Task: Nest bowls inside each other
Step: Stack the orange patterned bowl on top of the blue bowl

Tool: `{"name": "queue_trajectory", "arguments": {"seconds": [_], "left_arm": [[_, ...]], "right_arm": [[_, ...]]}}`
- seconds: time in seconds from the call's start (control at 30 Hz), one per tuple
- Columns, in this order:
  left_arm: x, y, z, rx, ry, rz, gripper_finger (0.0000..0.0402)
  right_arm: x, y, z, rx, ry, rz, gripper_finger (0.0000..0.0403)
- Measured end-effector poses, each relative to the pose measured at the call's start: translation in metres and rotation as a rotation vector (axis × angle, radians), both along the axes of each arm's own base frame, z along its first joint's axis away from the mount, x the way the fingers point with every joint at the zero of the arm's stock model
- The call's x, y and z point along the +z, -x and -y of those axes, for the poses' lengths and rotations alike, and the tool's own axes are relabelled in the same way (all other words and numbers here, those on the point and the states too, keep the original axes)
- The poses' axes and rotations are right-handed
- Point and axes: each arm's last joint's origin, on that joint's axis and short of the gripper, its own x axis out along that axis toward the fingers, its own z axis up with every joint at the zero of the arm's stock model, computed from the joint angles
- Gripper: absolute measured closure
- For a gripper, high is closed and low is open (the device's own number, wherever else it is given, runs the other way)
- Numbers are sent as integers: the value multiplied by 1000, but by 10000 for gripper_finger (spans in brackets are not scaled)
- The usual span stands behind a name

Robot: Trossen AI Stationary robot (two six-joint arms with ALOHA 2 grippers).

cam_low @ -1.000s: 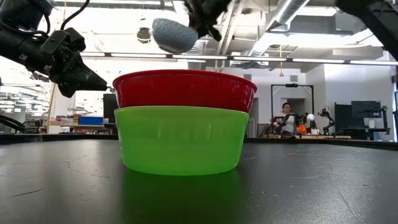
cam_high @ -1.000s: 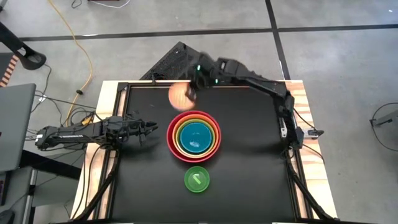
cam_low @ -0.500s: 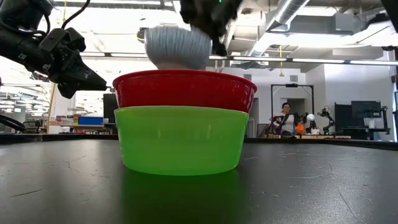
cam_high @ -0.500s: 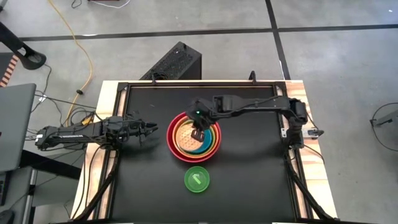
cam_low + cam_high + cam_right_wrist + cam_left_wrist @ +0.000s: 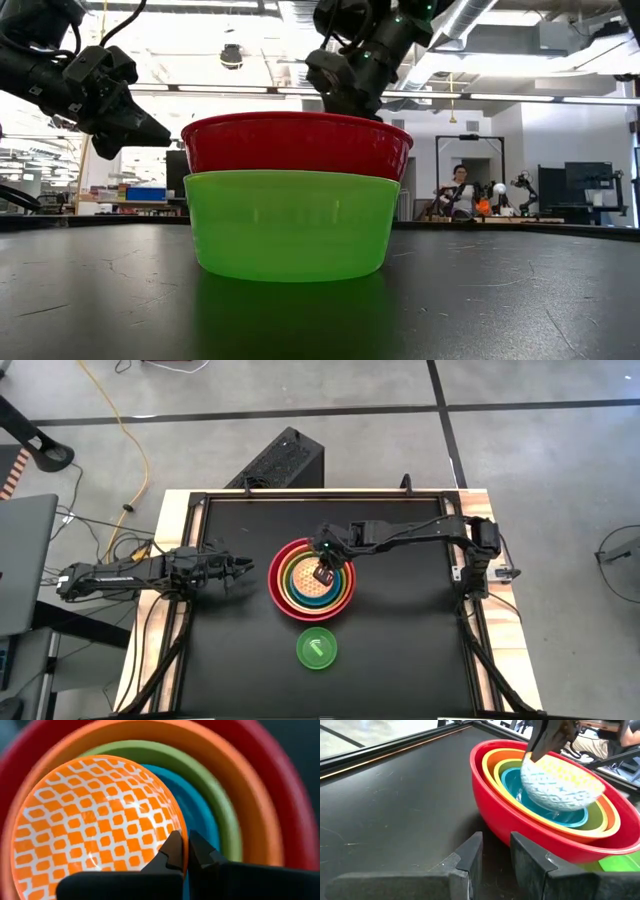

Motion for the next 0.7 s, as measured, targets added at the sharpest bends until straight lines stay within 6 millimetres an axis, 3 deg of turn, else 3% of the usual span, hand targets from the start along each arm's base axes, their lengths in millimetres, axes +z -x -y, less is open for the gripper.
{"name": "queue_trajectory", "arguments": {"seconds": [0.4,0.7], "left_arm": [[0,0,0,1,0,1,315],[0,0,0,0,10,6,315]], "right_arm": [[-1,0,-6,-71,48,-14,398],[-14,-4,-6,-108,55,-57,398]]}}
